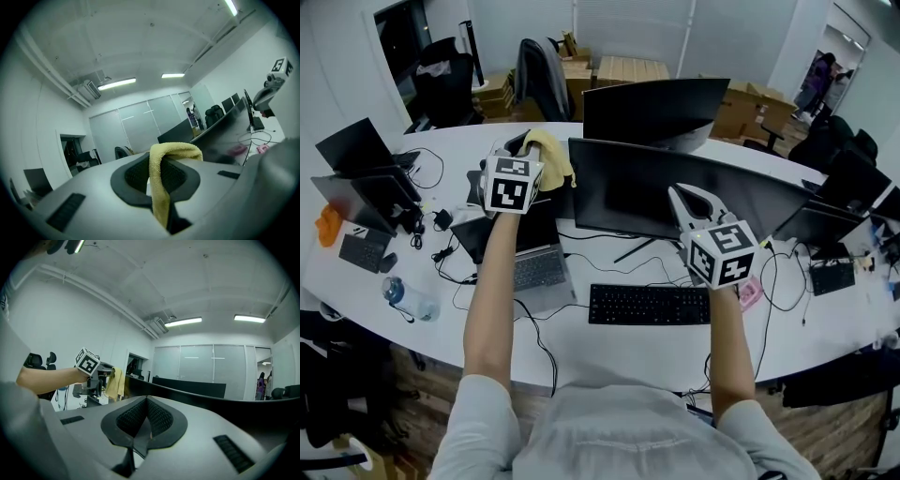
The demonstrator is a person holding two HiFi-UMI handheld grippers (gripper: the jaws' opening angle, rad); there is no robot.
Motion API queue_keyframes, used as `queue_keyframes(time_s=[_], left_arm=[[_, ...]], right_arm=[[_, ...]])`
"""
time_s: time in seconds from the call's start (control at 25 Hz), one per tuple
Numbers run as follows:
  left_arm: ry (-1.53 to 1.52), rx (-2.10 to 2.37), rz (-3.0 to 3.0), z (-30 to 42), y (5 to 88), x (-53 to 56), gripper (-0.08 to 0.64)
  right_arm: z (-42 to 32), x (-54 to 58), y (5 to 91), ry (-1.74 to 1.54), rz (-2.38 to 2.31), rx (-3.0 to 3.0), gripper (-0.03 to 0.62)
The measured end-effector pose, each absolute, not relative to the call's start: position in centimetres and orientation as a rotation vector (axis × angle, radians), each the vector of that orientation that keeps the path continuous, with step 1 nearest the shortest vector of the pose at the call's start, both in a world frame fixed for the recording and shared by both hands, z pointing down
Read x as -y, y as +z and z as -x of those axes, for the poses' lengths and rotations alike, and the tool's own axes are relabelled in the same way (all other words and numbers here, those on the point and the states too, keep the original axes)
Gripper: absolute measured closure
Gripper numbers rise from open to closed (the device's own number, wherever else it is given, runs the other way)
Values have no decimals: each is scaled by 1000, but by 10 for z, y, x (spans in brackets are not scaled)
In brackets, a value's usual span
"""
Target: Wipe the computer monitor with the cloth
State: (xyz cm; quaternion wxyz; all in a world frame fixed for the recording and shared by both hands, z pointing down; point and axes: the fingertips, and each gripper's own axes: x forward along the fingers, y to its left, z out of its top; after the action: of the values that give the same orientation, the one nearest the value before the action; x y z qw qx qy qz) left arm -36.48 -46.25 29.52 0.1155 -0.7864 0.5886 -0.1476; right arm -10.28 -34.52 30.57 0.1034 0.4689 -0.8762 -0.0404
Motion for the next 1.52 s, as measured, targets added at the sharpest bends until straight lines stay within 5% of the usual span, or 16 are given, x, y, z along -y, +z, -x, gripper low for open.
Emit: queue_keyframes(time_s=[0.6,1.52], left_arm=[[-302,-1659,2493,315,317,473,518],[-473,-1702,2717,313,478,482,518]], right_arm=[[97,352,325,-91,-1340,2584,565],[81,361,396,28,-1363,2487,565]])
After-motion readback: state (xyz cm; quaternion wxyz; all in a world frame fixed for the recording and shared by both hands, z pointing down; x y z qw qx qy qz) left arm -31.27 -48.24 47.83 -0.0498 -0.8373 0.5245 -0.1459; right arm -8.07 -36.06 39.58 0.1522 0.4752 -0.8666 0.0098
